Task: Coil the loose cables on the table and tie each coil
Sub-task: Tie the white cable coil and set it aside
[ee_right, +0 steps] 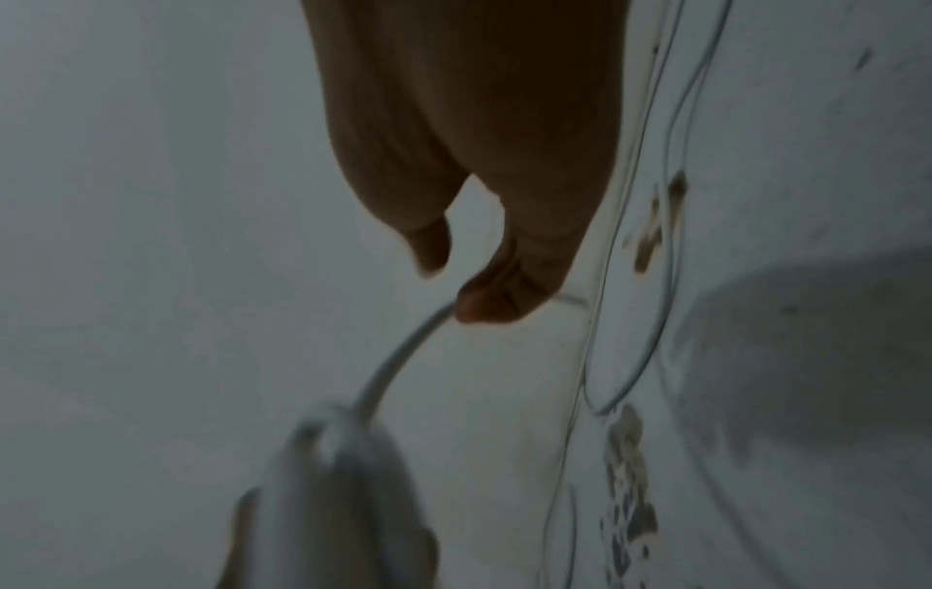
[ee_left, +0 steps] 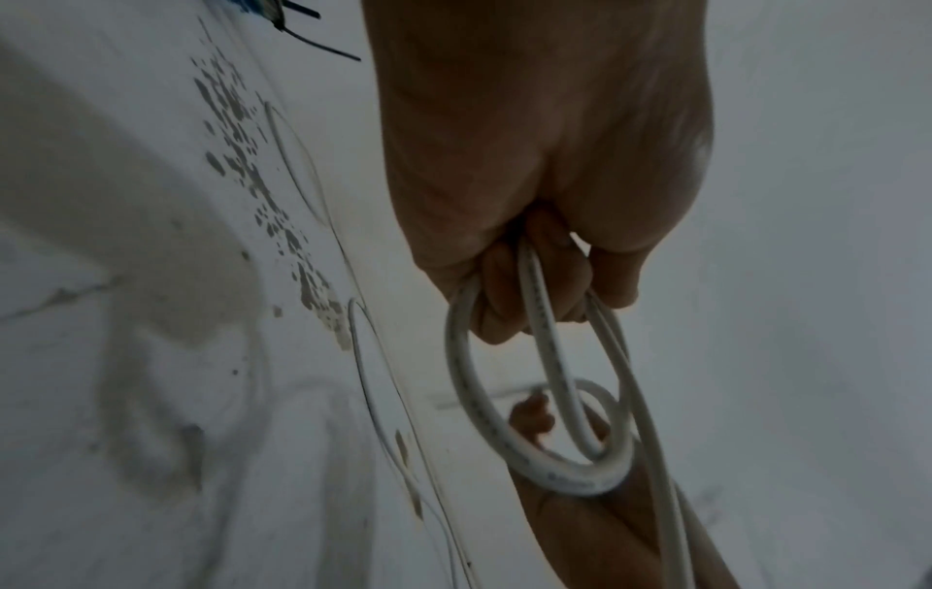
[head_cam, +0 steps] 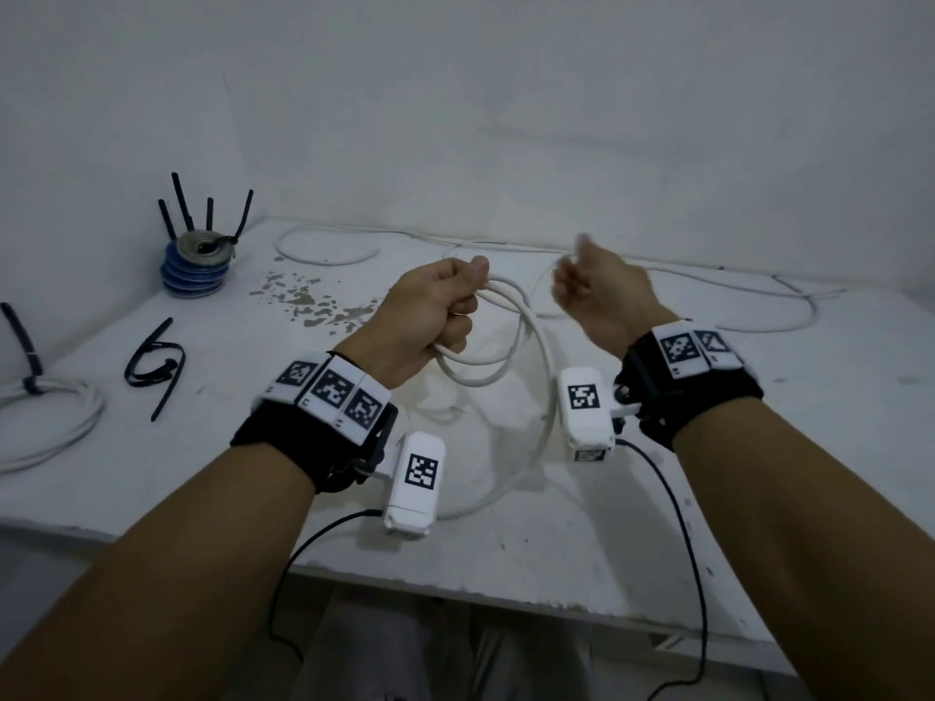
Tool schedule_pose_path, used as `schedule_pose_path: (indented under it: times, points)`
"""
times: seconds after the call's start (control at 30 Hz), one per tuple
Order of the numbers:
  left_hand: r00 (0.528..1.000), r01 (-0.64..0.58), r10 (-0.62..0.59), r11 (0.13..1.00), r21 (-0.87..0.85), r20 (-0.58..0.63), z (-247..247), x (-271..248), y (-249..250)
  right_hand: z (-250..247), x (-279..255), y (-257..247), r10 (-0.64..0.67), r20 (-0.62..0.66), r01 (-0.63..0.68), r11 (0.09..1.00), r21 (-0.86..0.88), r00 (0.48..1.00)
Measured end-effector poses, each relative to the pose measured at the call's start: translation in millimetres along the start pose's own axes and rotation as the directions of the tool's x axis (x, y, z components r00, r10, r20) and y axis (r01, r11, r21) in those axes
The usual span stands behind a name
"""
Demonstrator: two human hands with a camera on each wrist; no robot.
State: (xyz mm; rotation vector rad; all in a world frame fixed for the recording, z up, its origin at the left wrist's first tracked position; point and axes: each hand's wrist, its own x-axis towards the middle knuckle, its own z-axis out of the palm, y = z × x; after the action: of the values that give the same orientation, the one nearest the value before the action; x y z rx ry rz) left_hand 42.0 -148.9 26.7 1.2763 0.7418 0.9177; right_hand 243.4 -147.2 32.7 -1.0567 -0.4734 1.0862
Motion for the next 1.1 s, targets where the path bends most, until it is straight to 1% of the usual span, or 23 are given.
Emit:
schedule_pose_path:
  times: [0.03,0.07,0.1,0.13,0.23,0.27,0.3,0.33,0.37,0.4,0.47,0.5,0.57,0.6,0.67,0.73,0.77,0.83,0.9,0.93,0.97,1.03,1.1]
  points:
    - [1.0,-0.009,0.009,1.0,0.008,-0.009,4,1,-1,4,-5,3,0.059,0.122,-0.049,0.996,-0.081,0.991]
    - [1.0,-0.017,0.017,1.0,0.014,-0.015,7,2,-2,9,-11,5,0.13,0.224,-0.089,0.979,-0.183,0.966]
    - [1.0,-0.022,0.022,1.0,0.015,-0.022,8,3,-2,12,-15,6,0.199,0.293,-0.119,0.956,-0.269,0.935]
    - [0.999,-0.023,0.023,1.0,0.015,-0.032,7,4,-3,16,-21,5,0.257,0.342,-0.147,0.937,-0.318,0.904]
    - [0.999,-0.028,0.029,0.999,0.03,-0.045,1,4,-5,20,-30,1,0.411,0.392,-0.261,0.887,-0.381,0.823]
    - [0.999,-0.03,0.031,0.999,0.038,-0.04,-1,3,-5,20,-34,0,0.448,0.395,-0.291,0.871,-0.396,0.802]
    - [0.999,-0.031,0.033,0.998,0.048,-0.035,-2,2,-6,20,-37,0,0.465,0.394,-0.305,0.863,-0.403,0.793]
    - [0.999,-0.032,0.034,0.998,0.056,-0.031,-4,1,-7,20,-38,1,0.459,0.387,-0.303,0.865,-0.399,0.8]
    - [0.999,-0.034,0.036,0.997,0.065,-0.028,-5,1,-8,20,-38,2,0.432,0.369,-0.285,0.876,-0.389,0.823]
    - [0.999,-0.034,0.035,0.997,0.07,-0.024,-6,1,-8,20,-36,4,0.389,0.336,-0.263,0.894,-0.363,0.858]
    - [1.0,-0.019,0.02,0.997,0.071,-0.012,-10,-2,-8,17,-24,7,0.268,0.21,-0.216,0.946,-0.241,0.94]
    - [1.0,-0.01,0.01,0.998,0.06,-0.003,-12,-4,-9,13,-16,7,0.208,0.122,-0.189,0.97,-0.153,0.97]
    - [1.0,0.005,-0.005,1.0,0.008,0.019,-15,-9,-9,2,-2,5,0.139,-0.023,-0.139,0.99,0.0,0.99]
    - [0.999,0.016,-0.015,1.0,-0.023,0.029,-15,-12,-9,-2,1,6,0.12,-0.063,-0.117,0.992,0.036,0.991]
    - [0.998,0.049,-0.046,0.996,-0.072,0.042,-15,-14,-9,-6,1,13,0.073,-0.094,-0.072,0.997,0.014,0.993]
    - [0.997,0.065,-0.06,0.993,-0.099,0.046,-14,-13,-10,-3,-7,20,0.024,-0.059,-0.027,0.998,-0.059,0.998]
    - [0.997,0.063,-0.058,0.992,-0.11,0.045,-12,-12,-10,0,-13,21,0.019,-0.011,-0.02,0.996,-0.092,1.0]
    - [0.998,0.052,-0.048,0.992,-0.113,0.035,-11,-9,-10,5,-24,20,0.062,0.121,-0.04,0.983,-0.177,0.991]
    - [0.999,0.036,-0.036,0.997,-0.073,0.007,-10,-5,-12,10,-34,17,0.124,0.236,-0.056,0.96,-0.276,0.964]
    - [1.0,0.026,-0.027,0.999,-0.043,-0.016,-9,-3,-12,13,-37,17,0.137,0.279,-0.039,0.943,-0.33,0.95]
    - [0.999,0.011,-0.011,1.0,-0.007,-0.046,-9,-2,-13,16,-41,17,0.134,0.319,0.004,0.918,-0.396,0.938]
    - [0.992,-0.023,0.034,0.996,0.091,-0.12,-9,0,-14,21,-48,18,0.086,0.378,0.123,0.86,-0.496,0.922]
    - [0.98,-0.038,0.074,0.981,0.191,-0.184,-11,1,-15,21,-51,20,0.026,0.388,0.189,0.841,-0.507,0.921]
